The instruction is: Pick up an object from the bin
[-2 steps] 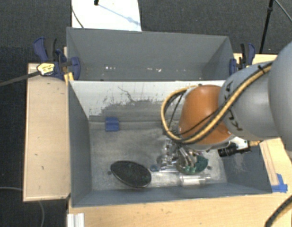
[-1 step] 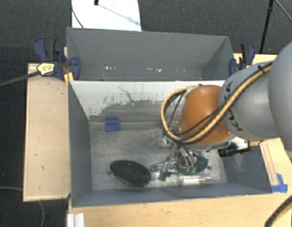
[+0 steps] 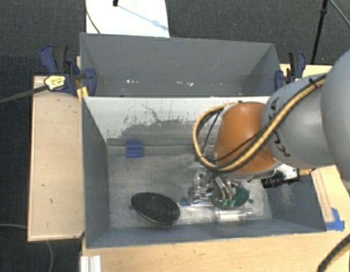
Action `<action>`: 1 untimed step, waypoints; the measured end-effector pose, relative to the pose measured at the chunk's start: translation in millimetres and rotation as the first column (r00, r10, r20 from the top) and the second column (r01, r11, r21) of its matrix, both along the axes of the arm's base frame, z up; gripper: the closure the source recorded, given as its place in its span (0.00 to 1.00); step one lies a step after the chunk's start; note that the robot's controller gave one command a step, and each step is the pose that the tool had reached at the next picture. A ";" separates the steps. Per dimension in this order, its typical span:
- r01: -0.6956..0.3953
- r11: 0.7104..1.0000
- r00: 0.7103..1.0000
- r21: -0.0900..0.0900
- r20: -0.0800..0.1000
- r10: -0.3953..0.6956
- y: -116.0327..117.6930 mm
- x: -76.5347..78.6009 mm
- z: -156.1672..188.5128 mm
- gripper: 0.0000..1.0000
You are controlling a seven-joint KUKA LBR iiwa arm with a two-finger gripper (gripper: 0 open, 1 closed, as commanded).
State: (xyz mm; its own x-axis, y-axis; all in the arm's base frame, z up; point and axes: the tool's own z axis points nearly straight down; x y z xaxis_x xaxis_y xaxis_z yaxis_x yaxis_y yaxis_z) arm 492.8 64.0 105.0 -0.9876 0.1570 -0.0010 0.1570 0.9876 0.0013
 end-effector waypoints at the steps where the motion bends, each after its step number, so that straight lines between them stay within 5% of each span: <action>1: 0.001 1.000 1.000 0.000 0.000 -0.001 0.0 0.0 0.0 0.00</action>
Offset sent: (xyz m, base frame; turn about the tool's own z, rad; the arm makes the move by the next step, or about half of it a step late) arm 0.0000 0.0000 0.0000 0.0000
